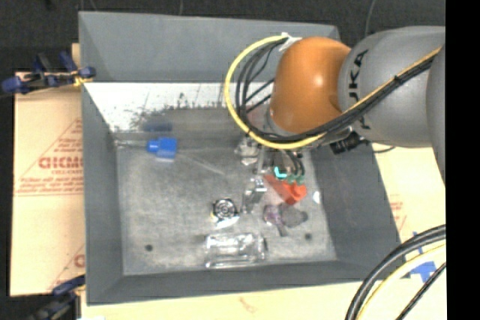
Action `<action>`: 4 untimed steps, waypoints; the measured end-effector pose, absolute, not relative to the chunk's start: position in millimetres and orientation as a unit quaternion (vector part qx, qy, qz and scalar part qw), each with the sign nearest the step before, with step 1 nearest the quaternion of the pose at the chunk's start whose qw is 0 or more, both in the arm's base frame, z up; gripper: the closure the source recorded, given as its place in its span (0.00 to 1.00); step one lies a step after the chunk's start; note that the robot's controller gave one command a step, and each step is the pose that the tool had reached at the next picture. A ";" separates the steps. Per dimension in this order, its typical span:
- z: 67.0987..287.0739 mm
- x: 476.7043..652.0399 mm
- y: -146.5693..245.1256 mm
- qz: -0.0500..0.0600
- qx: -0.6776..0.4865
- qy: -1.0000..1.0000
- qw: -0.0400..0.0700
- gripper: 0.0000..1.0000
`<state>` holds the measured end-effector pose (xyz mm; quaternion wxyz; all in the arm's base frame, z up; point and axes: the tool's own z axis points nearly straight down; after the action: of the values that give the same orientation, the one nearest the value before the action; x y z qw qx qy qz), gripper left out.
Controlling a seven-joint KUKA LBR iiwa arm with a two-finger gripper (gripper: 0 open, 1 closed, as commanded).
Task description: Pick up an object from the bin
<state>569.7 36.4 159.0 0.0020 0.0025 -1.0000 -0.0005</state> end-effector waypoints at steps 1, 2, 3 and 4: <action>74.5 560.1 46.1 0.001 0.241 -0.970 -0.007 0.00; 102.6 563.9 71.5 0.000 0.250 -0.968 -0.004 0.00; 100.7 568.0 47.5 0.001 0.336 -0.942 -0.003 0.00; 73.7 571.9 69.8 0.002 0.375 -0.927 -0.003 0.00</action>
Offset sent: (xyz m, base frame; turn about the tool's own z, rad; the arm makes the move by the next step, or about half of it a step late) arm -0.0141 0.0103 -0.0890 -0.4838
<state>571.9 69.8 73.7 -0.0027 0.3746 -0.9272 0.0024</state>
